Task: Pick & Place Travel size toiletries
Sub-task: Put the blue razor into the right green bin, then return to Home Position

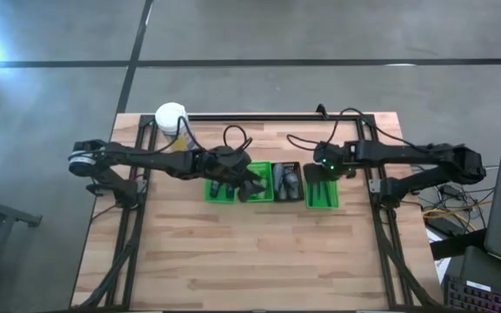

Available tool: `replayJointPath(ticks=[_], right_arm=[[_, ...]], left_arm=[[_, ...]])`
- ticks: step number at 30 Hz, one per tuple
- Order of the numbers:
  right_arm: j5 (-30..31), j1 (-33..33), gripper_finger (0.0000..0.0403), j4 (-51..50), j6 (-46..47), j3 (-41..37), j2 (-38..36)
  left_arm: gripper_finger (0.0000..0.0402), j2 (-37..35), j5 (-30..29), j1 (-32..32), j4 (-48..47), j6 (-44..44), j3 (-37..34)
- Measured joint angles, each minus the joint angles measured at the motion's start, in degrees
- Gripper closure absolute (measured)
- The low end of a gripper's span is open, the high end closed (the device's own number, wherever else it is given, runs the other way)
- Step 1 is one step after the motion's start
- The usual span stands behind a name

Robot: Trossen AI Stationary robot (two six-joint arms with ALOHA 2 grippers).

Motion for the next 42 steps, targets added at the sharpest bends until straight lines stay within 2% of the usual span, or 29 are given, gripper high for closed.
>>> replayJointPath(ticks=[7, 14, 16, 22, 25, 27, 30, 35, 38, 40, 42], right_arm=[[-3.7, 0.0, 0.0336, 0.1, 2.4, -2.7, 0.0], [-3.4, 0.3, 0.0272, -0.1, 2.5, -2.0, 0.0], [-1.2, 0.8, 0.0251, -0.3, 2.1, -1.4, -0.2], [12.1, 6.7, 0.0203, -0.5, -3.5, 5.5, -6.3], [12.9, 11.0, 0.0192, 3.1, -9.3, 7.4, -10.2], [10.7, 13.8, 0.0191, 6.6, -10.9, 6.2, -12.0], [10.2, 17.6, 0.0198, 15.3, -9.2, 0.7, -13.1], [13.2, 19.1, 0.022, 45.2, -10.7, -10.7, -10.7], [14.4, 14.8, 0.0233, 58.9, -16.8, -13.7, -7.1], [12.4, 10.0, 0.0239, 61.4, -18.9, -13.6, -4.9], [7.2, 4.2, 0.0245, 60.2, -20.5, -11.8, -2.5]], left_arm=[[0.0112, 0.0, 0.3, 0.0, -1.9, 1.6, 0.0], [0.0112, -0.1, 0.3, 0.2, -2.0, 2.5, 0.0], [0.0112, -0.5, 0.3, 0.2, -2.4, 2.5, 0.0], [0.0113, -4.9, 0.4, 0.2, -8.5, 3.6, 0.0], [0.0113, -7.6, 2.9, -0.5, -10.5, 5.5, -0.3], [0.0113, -8.5, 7.9, -1.3, -7.4, 6.6, -1.9], [0.0113, -8.2, 11.9, -2.7, 4.9, 6.2, -7.3], [0.0113, -5.5, 11.9, -1.5, 32.0, 5.2, -16.6], [0.0113, -5.2, 11.4, 3.6, 39.3, 6.8, -18.2], [0.0113, -5.4, 11.9, 8.8, 38.9, 8.3, -17.8], [0.0113, -5.6, 16.6, 14.9, 38.5, 8.7, -16.7]])
